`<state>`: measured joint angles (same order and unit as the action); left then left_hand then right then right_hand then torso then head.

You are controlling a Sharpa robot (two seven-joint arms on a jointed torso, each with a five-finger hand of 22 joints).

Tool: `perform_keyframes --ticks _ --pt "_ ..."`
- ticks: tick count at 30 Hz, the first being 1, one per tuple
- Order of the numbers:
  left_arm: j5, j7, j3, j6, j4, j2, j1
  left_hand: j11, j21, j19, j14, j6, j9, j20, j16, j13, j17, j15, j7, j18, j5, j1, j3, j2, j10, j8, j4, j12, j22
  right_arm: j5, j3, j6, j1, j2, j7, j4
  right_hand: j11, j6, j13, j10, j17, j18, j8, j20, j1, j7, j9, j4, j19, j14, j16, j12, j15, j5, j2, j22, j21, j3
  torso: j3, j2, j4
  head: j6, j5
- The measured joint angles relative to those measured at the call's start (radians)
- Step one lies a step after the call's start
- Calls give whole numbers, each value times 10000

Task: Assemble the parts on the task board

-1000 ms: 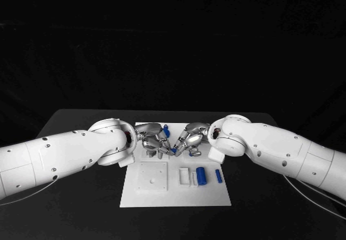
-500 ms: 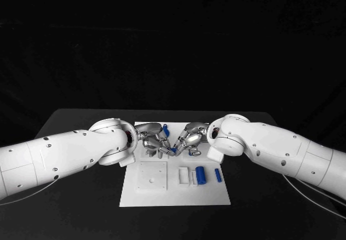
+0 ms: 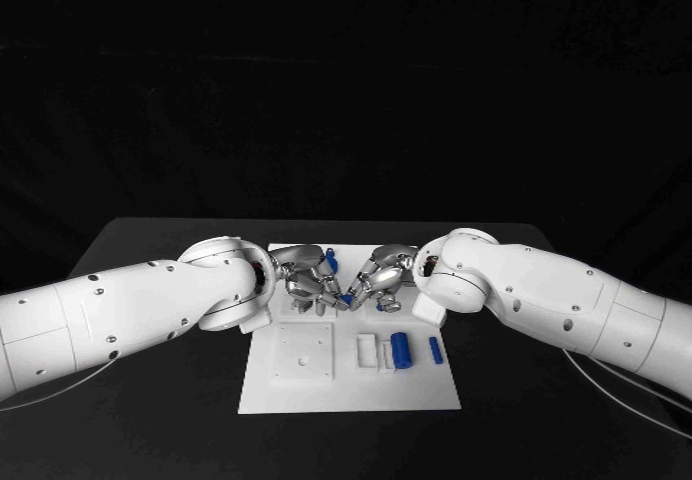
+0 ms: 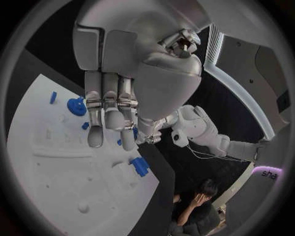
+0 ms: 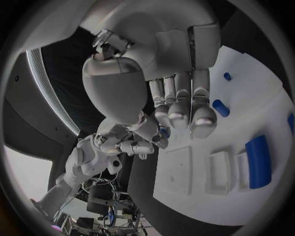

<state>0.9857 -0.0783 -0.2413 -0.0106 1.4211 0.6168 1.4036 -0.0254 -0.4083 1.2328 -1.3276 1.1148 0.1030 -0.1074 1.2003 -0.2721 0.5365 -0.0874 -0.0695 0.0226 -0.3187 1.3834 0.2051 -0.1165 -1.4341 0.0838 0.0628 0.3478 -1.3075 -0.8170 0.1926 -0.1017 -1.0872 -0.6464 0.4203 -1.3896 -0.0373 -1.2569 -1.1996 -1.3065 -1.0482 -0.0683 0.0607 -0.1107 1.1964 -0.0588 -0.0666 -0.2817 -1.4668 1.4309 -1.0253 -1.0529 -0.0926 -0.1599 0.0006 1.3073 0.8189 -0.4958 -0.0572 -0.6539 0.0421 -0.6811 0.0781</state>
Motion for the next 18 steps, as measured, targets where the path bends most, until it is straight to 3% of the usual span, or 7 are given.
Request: perform_keyframes --ticks 7,9,18 --pt "27 -69 3 -156 -26 -43 -35 -76 -92 53 -55 277 37 -53 71 -82 31 -55 64 0 -44 432 -445 -311 -77 1 -446 147 1 256 -4 121 2 -17 146 -8 -36 -29 -11 -37 18 0 -40 0 -11 30 0 3 0 0 0 0 0 -48 -14 0 0 -57 0 0 -3 -6 -7" --pt "15 -71 2 -224 -39 -61 -50 -146 -144 53 -102 364 76 -53 71 -100 33 -101 30 1 139 464 -656 -342 -147 -76 -553 183 1 315 -4 155 2 -26 186 -8 -35 -28 -12 -37 18 0 -41 0 -11 31 1 3 0 0 39 0 0 -78 -14 0 0 -57 0 0 -7 -7 -8" --pt "-346 -44 -14 -524 -94 -86 -96 -187 -308 16 -154 439 178 -89 71 -118 52 -150 4 0 180 391 -1651 -301 -281 -192 -793 183 1 453 4 327 -14 -45 298 -6 -35 -26 -11 -36 17 0 -37 0 -37 31 1 3 0 0 39 0 0 -106 -40 0 0 -57 2 2 -7 1 15"
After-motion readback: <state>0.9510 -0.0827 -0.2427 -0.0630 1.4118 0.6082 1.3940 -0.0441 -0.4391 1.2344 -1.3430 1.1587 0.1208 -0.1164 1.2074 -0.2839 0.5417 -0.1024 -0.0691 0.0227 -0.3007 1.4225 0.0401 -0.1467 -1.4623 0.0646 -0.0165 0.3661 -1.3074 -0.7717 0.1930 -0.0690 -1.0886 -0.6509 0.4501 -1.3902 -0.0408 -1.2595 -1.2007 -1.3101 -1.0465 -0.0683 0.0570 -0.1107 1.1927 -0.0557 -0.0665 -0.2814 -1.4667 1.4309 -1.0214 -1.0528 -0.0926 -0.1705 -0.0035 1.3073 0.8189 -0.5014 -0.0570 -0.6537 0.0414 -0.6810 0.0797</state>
